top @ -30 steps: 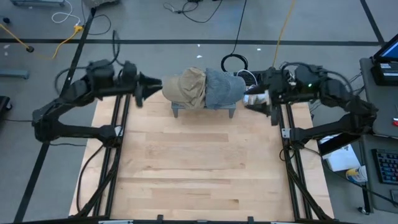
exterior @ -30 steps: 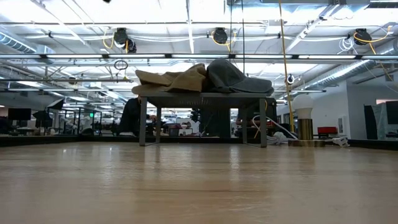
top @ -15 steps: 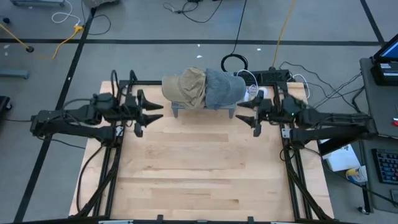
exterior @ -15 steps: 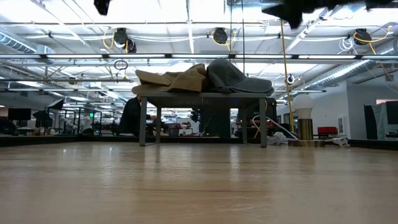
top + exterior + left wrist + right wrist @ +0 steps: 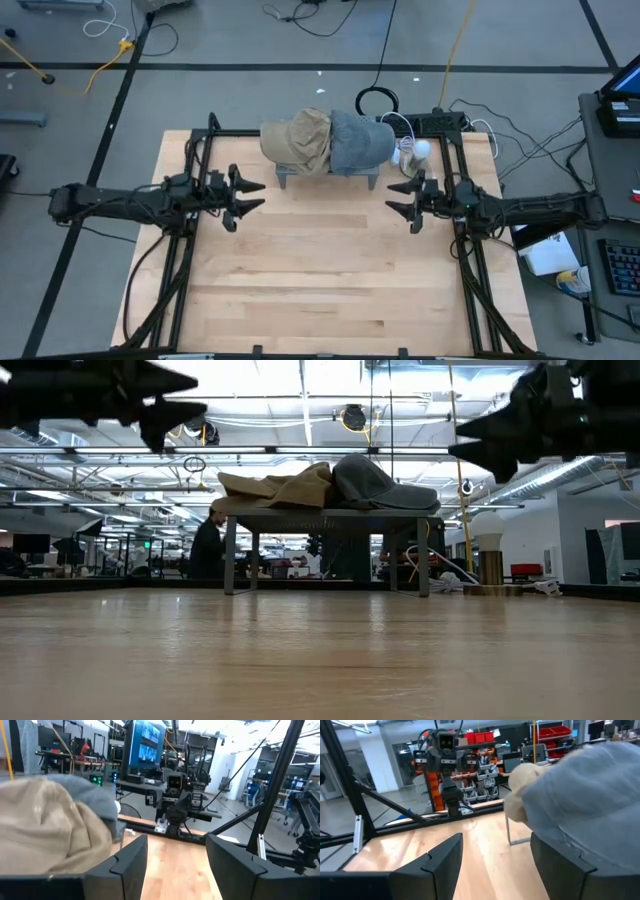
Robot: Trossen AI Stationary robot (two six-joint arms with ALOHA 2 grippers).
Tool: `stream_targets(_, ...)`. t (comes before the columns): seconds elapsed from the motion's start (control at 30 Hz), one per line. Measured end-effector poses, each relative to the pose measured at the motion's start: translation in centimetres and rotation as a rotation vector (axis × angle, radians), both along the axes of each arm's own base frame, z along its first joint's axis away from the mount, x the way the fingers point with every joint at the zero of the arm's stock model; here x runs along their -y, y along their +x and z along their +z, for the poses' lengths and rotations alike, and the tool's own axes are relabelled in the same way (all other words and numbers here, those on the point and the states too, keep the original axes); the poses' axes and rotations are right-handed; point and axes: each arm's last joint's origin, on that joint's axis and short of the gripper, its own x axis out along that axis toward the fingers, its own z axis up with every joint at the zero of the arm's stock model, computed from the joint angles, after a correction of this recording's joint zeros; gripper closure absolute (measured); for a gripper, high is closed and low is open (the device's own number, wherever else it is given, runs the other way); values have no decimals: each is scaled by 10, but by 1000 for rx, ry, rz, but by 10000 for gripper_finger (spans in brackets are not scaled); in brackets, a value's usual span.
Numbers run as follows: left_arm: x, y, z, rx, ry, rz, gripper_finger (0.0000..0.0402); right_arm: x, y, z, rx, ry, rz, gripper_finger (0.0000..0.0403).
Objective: Pick & Place hat
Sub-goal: Return to Home Position
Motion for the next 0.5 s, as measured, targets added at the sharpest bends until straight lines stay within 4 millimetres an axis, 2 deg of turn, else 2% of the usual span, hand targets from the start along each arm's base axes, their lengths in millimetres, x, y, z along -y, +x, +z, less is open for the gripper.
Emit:
stream_targets(0.2, 1, -8, -33, 69, -11, 2, 188, 0, -8, -17, -8, -3, -10, 177)
stream_targets(0.33, 1, -15, -48, 112, -9, 5, 187, 1, -11, -23, -15, -33, -36, 177)
stream_targets(0.5, 1, -15, -51, 93, 4, 9, 187, 2, -15, -25, 4, -41, -46, 177)
